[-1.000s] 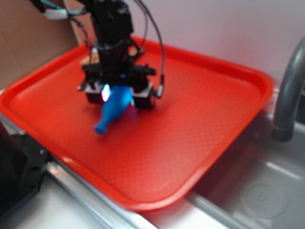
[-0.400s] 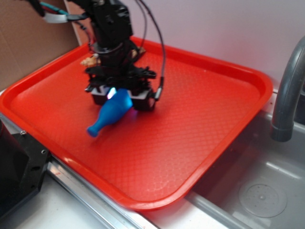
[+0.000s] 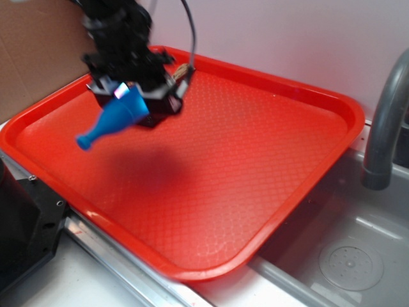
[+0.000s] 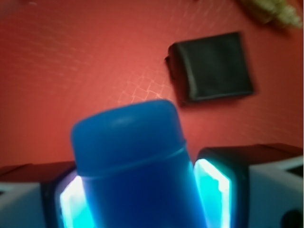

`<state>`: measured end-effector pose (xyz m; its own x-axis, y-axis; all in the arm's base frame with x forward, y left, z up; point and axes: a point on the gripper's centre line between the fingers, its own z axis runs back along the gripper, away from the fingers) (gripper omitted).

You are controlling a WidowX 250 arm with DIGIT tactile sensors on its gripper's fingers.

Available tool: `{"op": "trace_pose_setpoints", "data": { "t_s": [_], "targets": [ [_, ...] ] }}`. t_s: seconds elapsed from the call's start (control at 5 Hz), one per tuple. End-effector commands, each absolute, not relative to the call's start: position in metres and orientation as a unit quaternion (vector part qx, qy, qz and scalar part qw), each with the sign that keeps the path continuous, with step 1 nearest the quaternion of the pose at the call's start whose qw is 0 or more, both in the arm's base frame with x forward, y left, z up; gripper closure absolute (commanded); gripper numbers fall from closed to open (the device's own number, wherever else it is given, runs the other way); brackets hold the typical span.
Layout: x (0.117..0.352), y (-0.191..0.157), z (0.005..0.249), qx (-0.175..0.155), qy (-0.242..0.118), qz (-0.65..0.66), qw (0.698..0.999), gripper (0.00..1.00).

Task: Grab the blue bottle.

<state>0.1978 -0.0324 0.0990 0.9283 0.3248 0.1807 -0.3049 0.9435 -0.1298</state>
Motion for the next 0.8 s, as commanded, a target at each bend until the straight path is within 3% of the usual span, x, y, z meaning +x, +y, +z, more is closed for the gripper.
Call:
{"op": "trace_pose_setpoints", "data": {
  "t_s": [0.0, 0.2, 0.4, 0.6],
  "targets": [
    [0.190, -0.015, 0.192, -0.066, -0.136, 0.044, 0.988, 1.00],
    [0.186, 0.002, 0.216, -0.111, -0.124, 0.006, 0.986, 1.00],
    [0.183, 0.012, 0.223, -0.117, -0.145, 0.028, 0.982, 1.00],
    [0.185, 0.015, 0.218, -0.104, -0.138, 0.020, 0.985, 1.00]
  ]
}}
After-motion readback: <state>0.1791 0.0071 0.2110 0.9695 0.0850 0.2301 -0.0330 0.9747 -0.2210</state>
